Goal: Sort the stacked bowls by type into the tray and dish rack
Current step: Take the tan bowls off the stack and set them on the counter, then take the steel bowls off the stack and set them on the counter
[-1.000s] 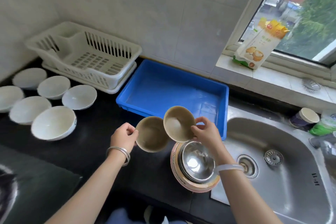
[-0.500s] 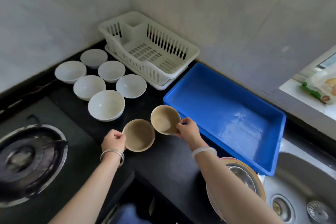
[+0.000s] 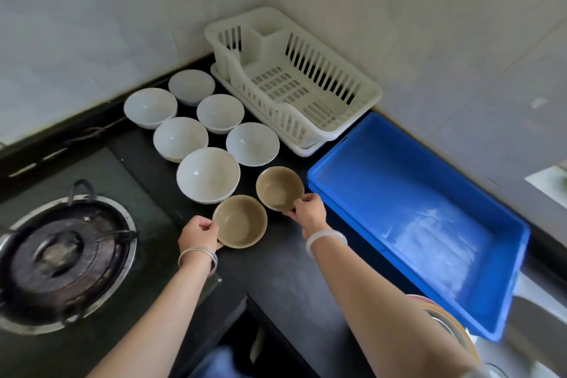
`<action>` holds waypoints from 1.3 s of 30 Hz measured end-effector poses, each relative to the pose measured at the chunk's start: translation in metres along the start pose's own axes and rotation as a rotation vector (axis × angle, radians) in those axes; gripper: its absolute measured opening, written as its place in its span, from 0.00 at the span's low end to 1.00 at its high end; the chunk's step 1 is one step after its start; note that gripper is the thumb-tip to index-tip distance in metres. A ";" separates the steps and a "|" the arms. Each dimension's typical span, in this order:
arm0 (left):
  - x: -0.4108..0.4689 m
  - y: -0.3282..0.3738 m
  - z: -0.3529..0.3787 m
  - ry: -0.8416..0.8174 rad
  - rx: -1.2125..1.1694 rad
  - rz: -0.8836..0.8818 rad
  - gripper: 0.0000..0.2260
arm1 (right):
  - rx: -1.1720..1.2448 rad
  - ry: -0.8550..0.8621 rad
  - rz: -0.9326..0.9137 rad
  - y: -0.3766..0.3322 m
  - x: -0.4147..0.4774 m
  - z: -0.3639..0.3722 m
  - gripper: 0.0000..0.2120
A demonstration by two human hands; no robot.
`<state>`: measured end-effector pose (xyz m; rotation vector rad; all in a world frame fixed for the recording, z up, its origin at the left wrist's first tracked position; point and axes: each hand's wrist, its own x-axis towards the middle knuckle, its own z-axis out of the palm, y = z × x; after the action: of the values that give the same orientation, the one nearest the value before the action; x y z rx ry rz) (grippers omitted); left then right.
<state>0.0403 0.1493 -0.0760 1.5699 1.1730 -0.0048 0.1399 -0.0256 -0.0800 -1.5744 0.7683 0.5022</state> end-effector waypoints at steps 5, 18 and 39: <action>0.001 -0.001 0.001 -0.011 -0.031 -0.024 0.02 | 0.007 -0.018 0.008 -0.005 0.002 0.010 0.12; -0.002 -0.003 0.001 -0.028 -0.047 0.010 0.04 | -0.016 -0.109 0.057 -0.009 -0.011 0.000 0.11; -0.189 -0.035 0.073 -0.468 0.411 0.607 0.11 | -0.457 0.361 -0.416 0.079 -0.139 -0.246 0.06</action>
<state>-0.0383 -0.0330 -0.0244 2.0921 0.3121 -0.2136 -0.0394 -0.2431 0.0013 -2.2262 0.5874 0.0835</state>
